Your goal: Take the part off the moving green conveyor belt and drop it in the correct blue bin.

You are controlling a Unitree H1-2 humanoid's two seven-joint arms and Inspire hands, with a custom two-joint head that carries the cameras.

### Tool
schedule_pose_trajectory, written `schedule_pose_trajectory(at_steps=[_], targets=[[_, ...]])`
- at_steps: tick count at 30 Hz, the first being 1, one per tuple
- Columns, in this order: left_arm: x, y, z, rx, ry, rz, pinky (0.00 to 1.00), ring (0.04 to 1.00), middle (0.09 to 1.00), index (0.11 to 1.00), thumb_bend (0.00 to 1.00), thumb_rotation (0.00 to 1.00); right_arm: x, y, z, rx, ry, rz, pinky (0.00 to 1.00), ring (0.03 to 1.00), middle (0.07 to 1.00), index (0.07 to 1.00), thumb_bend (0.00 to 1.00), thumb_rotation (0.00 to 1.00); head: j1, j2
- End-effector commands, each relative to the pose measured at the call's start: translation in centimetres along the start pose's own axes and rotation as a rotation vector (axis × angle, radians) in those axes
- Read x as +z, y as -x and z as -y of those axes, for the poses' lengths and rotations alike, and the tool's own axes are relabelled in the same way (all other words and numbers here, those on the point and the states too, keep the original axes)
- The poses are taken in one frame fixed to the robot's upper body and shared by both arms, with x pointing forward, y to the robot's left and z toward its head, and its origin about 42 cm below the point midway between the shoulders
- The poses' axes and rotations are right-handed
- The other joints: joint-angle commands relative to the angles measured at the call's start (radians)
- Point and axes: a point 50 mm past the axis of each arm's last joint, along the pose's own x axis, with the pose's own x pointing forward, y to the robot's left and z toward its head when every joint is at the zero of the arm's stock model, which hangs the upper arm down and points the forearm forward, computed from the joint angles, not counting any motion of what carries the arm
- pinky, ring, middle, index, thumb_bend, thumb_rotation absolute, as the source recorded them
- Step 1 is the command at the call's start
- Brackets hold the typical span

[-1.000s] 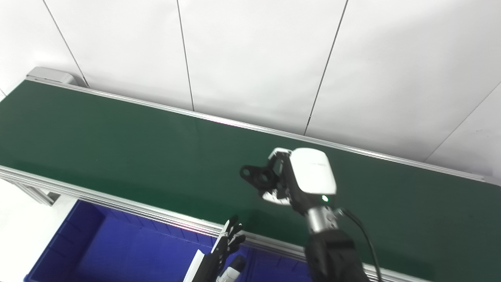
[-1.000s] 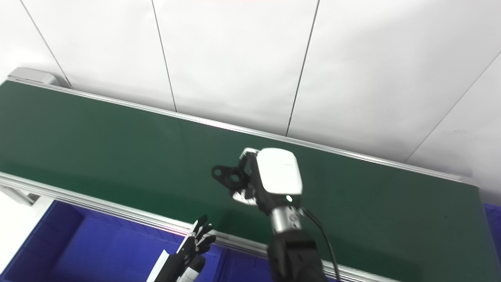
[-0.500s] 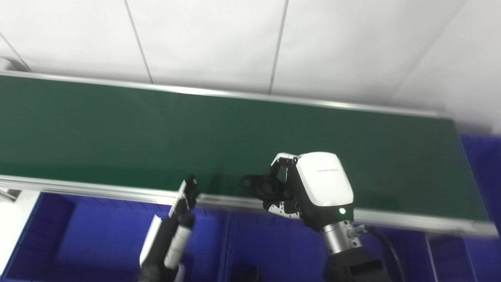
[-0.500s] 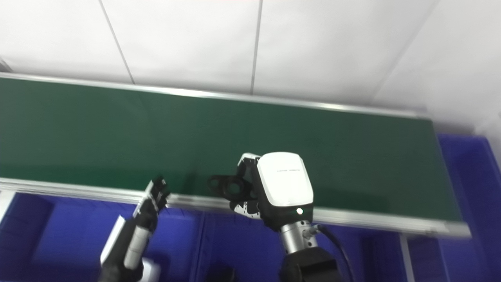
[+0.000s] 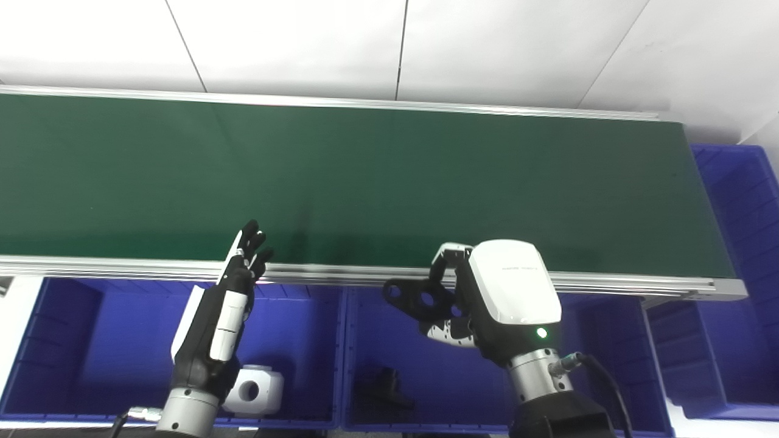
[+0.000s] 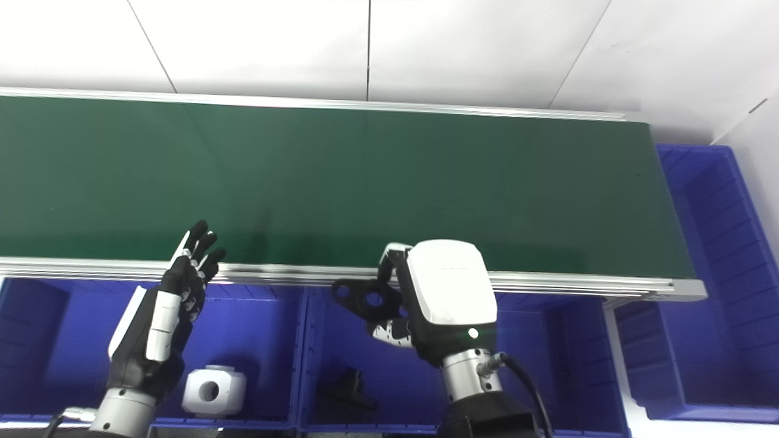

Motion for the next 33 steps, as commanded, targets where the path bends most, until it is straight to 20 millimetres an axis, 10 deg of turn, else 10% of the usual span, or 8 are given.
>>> schedule_pose_trajectory(at_steps=[1,13,16,19,23,33], targets=[[0.8,0.0,0.0,-0.012,0.017,0.03,1.0,0.951,0.995,1.0,0.6,0.98,0.9,-0.7,-0.8,0.028,0.002,0.045,0.07,0.137,0.231,0.488,0.51,0.14,0.001,0.001],[1.4,-0.1,0.6,-0.013,0.042,0.034,1.0,0.965,1.0,1.0,0.56,1.0,-1.1,-3.0,-4.4,0.35,0.132,-0.056,0.18,0.263,0.363,0.485,0.52,0.17,0.002,0.014],[1.5,-0.1,0.7,-0.012,0.046,0.03,1.0,0.965,1.0,1.0,0.56,1.0,-1.2,-3.0,-4.5,0.373,0.162,-0.076,0.15,0.23,0.361,0.711,0.88,0.43,0.004,0.016],[1.5,-0.2,0.7,-0.013,0.043,0.033,1.0,0.964,1.0,1.0,0.56,1.0,-1.1,-2.8,-4.4,0.39,0.193,-0.075,0.2,0.306,0.499,0.745,0.98,0.53,0.01,0.016],[1.4,-0.1,0.7,-0.005,0.037,0.028,1.0,0.952,0.995,1.0,0.59,0.99,-1.0,-2.6,-4.3,0.385,0.204,-0.073,0.24,0.38,0.658,0.752,1.0,0.61,0.01,0.016],[1.2,-0.1,0.9,-0.006,0.022,0.027,1.0,0.944,0.992,1.0,0.59,1.0,-0.8,-1.9,-3.4,0.363,0.171,-0.057,0.47,0.617,0.727,0.769,1.0,0.71,0.046,0.003]])
